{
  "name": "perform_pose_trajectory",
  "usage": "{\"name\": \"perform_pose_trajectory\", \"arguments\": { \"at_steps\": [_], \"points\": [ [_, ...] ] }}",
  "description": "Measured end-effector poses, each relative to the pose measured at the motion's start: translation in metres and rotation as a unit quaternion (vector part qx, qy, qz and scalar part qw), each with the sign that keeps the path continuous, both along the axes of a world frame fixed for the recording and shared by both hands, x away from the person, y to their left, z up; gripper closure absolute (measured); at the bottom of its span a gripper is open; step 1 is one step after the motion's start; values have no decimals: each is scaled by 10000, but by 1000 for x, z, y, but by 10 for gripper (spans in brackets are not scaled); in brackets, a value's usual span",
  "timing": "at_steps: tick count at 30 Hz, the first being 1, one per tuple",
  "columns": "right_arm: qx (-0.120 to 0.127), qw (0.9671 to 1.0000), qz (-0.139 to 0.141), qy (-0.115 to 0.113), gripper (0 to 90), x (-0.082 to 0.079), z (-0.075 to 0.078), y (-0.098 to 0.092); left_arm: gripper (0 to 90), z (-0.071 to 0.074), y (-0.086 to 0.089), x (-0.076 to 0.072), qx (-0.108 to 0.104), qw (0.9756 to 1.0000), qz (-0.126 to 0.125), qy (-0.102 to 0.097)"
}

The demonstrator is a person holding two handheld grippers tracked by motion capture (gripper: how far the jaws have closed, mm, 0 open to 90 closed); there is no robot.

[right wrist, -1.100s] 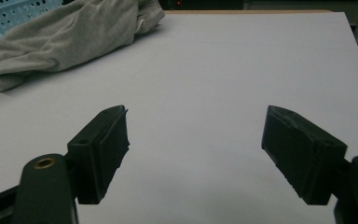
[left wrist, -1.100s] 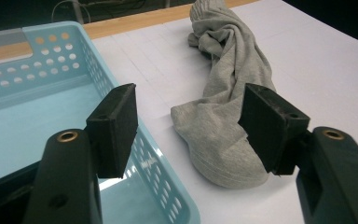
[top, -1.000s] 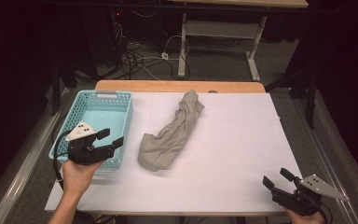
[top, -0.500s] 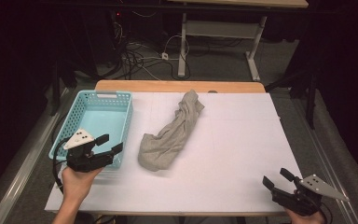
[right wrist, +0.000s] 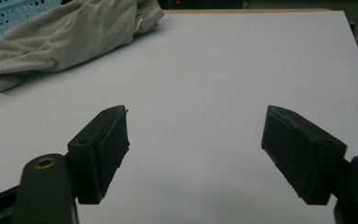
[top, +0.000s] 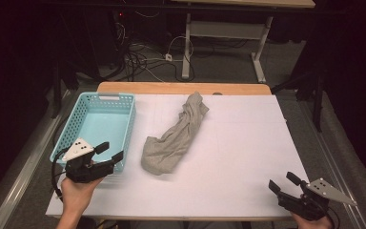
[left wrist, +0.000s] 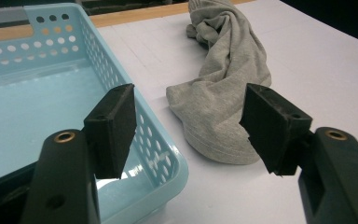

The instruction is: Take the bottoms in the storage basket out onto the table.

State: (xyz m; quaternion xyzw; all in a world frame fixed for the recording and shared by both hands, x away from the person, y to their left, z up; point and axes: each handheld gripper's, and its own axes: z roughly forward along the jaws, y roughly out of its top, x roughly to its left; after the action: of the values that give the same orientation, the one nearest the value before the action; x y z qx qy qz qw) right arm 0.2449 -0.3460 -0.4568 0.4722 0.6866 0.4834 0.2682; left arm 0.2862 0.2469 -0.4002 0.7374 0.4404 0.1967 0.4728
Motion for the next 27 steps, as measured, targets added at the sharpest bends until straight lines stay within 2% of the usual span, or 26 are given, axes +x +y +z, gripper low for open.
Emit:
{"name": "perform_pose_trajectory", "arguments": {
  "at_steps": [27],
  "points": [
    [9, 10000, 10, 20, 232, 1, 0, 0, 347, -17, 11, -18, -122, 9998, 141, -41]
  ]
}}
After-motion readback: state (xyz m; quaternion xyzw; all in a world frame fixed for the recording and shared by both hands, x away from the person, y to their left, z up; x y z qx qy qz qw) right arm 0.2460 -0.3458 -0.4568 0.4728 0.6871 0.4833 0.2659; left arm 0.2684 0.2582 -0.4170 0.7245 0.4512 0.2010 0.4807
